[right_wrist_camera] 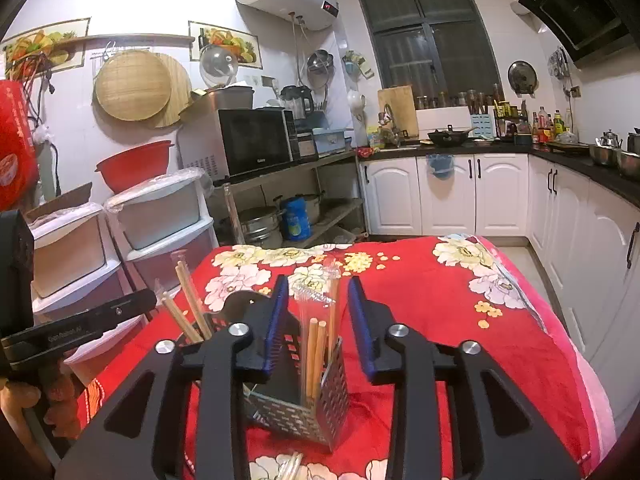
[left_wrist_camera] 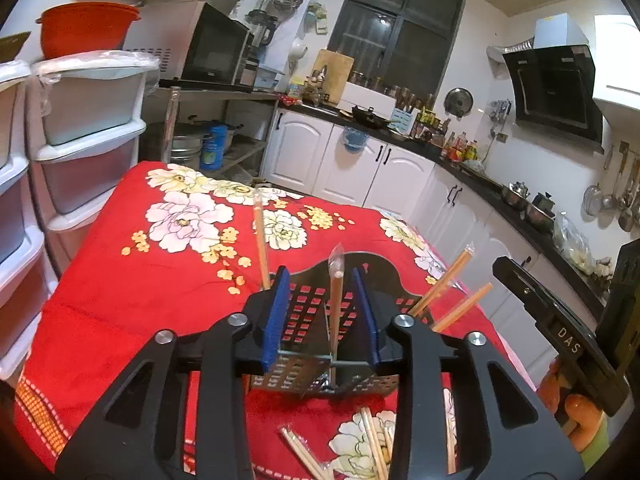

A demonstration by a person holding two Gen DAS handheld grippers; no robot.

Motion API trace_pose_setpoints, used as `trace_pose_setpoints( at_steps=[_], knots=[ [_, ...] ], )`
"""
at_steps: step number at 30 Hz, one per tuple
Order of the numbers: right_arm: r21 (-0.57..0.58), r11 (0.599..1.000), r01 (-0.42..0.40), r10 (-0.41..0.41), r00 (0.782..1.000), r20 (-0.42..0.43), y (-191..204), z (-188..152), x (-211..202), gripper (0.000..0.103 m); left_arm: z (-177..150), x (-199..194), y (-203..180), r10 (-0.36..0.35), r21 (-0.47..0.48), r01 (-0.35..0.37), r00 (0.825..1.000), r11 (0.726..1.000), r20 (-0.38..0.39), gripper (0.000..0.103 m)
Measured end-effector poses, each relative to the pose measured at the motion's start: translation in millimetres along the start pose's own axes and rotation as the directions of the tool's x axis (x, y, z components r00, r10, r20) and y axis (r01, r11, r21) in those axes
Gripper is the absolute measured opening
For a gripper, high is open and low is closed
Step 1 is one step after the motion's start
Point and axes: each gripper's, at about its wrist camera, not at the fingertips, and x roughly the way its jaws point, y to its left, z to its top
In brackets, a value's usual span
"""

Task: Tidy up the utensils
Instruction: 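Insert the chopsticks into the caddy and open the left tool while the right tool releases its pair, then move both open tools back down toward the remaining wrapped chopsticks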

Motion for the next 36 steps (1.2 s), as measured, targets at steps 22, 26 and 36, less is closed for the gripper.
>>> trace_pose_setpoints(
  at_steps=[22, 26, 36],
  knots=[
    [-0.042, 0.997, -0.061, 0.058, 0.996, -0.069, 25, -36, -44, 0.063, -46, -53, 21, 0.068, -0.041, -0.067, 0.998, 0.997, 0.02, 0.091],
    [-0.056, 0.997, -0.061, 0.056, 0.994, -0.093, 30, -45, -46, 0.065, -54, -56, 27, 0.078, -0.05, -0.078, 0.997, 0.996, 0.01, 0.091],
    [-0.092, 0.993, -0.075, 0.059, 0.985, -0.164, 42, -70, -48, 0.065, -82, -59, 40, 0.096, -0.082, -0.099, 0.994, 0.992, -0.044, 0.091]
  ],
)
